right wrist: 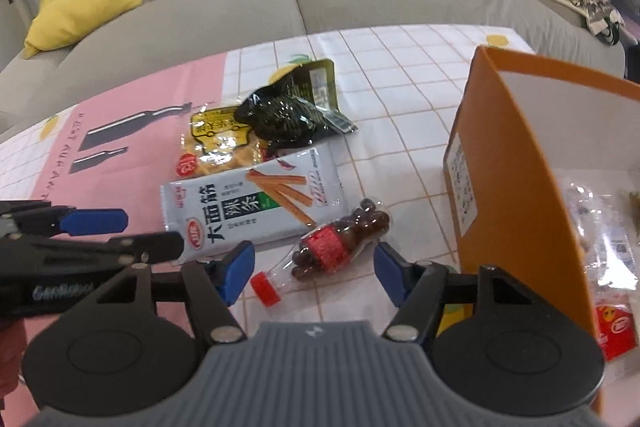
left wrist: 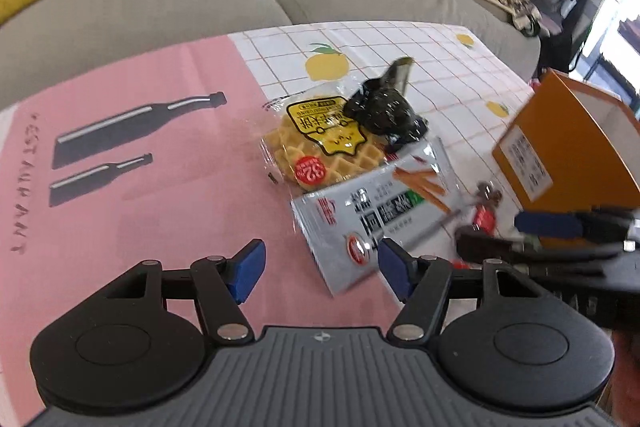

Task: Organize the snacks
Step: 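Grasp the white spicy-strip packet with the left tool while the right tool grasps the cola candy bottle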

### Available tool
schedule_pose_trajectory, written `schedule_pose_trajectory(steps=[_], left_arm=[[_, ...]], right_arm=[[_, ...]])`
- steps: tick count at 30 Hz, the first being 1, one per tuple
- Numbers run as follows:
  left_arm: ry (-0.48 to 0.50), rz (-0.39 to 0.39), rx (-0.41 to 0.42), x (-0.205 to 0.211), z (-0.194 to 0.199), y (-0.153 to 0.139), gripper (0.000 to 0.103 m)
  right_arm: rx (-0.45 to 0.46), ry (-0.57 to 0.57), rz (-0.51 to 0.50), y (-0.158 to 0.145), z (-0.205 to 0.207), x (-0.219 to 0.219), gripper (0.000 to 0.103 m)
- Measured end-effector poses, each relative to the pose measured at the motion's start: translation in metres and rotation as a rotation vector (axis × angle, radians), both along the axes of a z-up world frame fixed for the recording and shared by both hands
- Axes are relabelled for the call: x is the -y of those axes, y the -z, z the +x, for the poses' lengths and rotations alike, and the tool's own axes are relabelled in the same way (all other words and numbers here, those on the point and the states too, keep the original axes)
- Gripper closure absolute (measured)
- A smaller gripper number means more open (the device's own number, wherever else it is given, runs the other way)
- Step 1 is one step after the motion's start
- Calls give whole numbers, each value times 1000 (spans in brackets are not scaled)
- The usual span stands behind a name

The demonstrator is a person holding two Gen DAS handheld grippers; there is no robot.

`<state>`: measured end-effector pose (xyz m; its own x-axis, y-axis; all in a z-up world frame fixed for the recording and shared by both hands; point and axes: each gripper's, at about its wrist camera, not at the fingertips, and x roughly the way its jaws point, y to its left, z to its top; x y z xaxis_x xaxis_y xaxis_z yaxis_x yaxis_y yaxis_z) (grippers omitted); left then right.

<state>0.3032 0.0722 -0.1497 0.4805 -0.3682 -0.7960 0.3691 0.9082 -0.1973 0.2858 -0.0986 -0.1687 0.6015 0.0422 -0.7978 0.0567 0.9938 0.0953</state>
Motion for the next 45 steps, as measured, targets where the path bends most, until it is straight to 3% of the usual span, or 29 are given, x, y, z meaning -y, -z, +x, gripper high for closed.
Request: schedule_pose_trajectory(steps=[7,9,11,12,17,20,32,37,45], left_arm=[[-57,-76,-25,0,18,12,28],[-61,-85,-10,4,19,12,36],[-70,-108,-18,5,19,13,52],[-79,-119,-19,5,18,13,55],[-187,-118,-21,4,-3,9,93],[-252,-121,-36,2,-26,6,101],[-455,-171,-157,-17,-134,4,103],[-477,-119,-170,-21,-172,-4,103],[-414,13,-158,-12,-203,-7,100]], right_arm=[[-32,-3,1,16,10,0,38],[-40,-2,6,21,12,1,41],[-53,-5,11,25,13,3,52],[-59,-8,9,27,14,3,54],[-44,-37,-22,28,8,2,63],[-43,-60,-25,27,1,0,70],[-46,-194,-39,26,-56,-9,73],[-54,-247,-56,26,-80,-10,73],[-90,-328,-75,23,-118,-8,73]])
